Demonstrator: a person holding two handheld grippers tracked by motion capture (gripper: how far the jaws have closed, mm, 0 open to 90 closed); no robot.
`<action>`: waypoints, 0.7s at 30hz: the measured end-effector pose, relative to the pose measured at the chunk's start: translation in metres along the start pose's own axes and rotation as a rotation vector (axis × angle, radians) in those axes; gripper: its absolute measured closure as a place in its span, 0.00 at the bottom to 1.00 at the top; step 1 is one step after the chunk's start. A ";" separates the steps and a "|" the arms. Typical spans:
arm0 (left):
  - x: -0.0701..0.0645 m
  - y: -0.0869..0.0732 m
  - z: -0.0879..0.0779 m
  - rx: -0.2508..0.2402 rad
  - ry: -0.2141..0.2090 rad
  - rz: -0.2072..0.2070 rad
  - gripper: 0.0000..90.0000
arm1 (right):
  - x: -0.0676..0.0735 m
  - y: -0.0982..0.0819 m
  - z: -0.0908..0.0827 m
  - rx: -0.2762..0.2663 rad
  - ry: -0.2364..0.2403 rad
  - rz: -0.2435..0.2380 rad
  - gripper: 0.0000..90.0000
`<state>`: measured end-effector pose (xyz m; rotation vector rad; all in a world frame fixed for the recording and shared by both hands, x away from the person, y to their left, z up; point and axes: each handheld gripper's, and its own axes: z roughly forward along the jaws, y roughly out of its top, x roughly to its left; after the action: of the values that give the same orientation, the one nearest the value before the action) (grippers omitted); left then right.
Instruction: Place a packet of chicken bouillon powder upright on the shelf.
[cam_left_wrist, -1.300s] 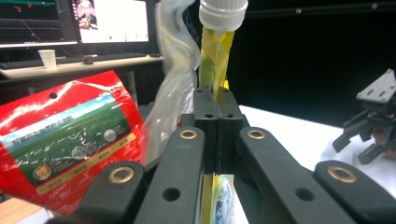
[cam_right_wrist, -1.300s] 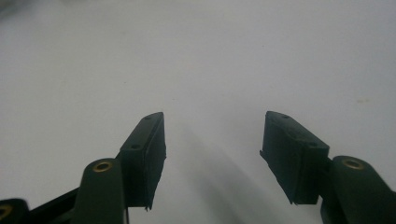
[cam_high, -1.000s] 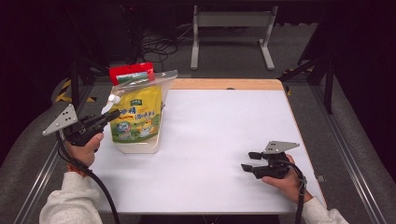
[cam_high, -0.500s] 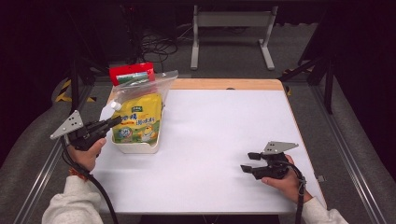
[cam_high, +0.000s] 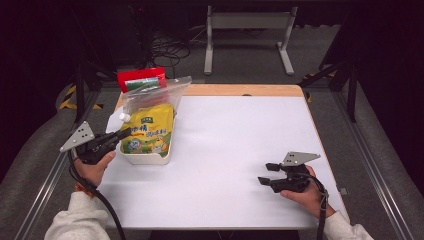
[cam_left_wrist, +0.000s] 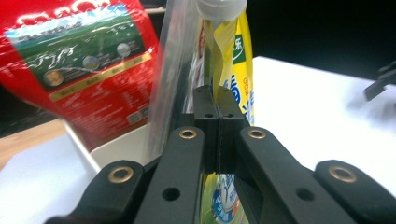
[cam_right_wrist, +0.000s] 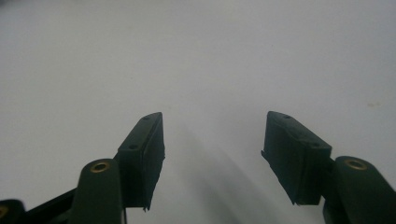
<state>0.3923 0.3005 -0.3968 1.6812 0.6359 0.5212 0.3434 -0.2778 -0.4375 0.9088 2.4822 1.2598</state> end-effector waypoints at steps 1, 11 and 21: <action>0.000 -0.001 0.000 0.005 0.009 -0.003 1.00 | 0.000 0.000 0.000 0.000 0.001 -0.001 0.42; 0.002 -0.009 -0.003 0.033 0.042 -0.023 1.00 | 0.001 0.001 0.001 0.001 0.002 -0.006 0.42; -0.001 -0.010 -0.004 0.054 0.077 -0.008 1.00 | 0.003 0.002 -0.001 0.005 -0.013 -0.026 0.42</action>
<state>0.3879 0.3043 -0.4063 1.7153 0.7174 0.5696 0.3415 -0.2757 -0.4356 0.8798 2.4800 1.2368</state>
